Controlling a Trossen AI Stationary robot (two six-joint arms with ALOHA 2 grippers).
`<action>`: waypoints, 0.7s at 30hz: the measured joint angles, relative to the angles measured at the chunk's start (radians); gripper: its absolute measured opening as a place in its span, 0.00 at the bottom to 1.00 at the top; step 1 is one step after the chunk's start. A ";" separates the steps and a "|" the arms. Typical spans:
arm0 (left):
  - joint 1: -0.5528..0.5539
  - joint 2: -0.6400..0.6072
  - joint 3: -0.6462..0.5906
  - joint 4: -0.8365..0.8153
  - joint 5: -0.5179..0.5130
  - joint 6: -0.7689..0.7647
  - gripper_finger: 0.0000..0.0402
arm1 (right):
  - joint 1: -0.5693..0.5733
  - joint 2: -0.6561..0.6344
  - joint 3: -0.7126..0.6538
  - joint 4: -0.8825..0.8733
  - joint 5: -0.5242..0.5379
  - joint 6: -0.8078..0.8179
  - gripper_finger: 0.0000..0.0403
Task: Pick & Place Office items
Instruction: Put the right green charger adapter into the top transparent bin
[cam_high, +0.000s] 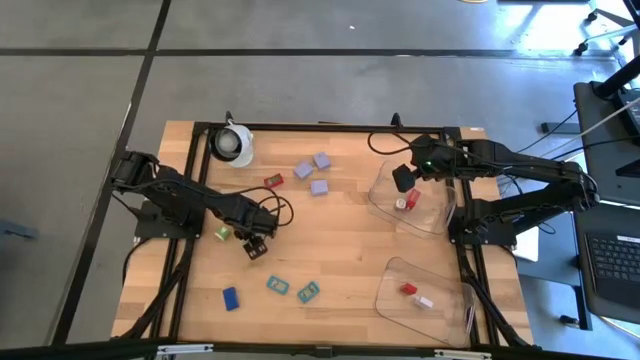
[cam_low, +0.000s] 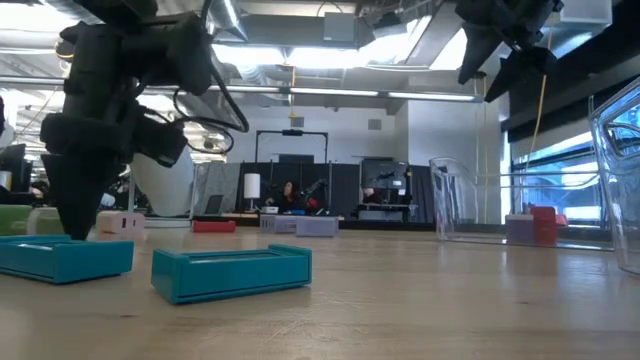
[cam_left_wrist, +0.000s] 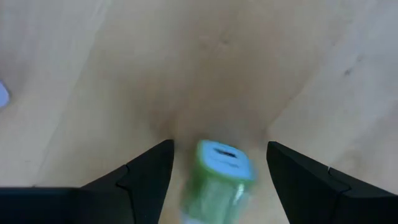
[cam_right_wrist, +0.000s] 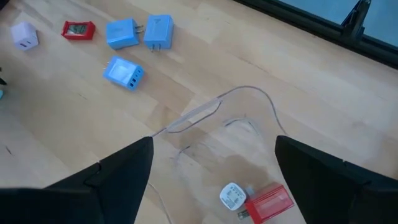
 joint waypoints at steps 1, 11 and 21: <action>0.000 -0.001 -0.003 0.004 -0.004 -0.008 0.64 | 0.000 0.000 0.000 0.001 0.000 0.006 0.84; -0.003 -0.001 -0.005 -0.003 -0.014 -0.025 0.52 | 0.000 0.000 0.000 0.002 0.001 0.010 0.84; -0.002 -0.001 -0.005 -0.005 -0.006 -0.028 0.46 | 0.000 0.000 0.000 0.002 0.002 0.007 0.84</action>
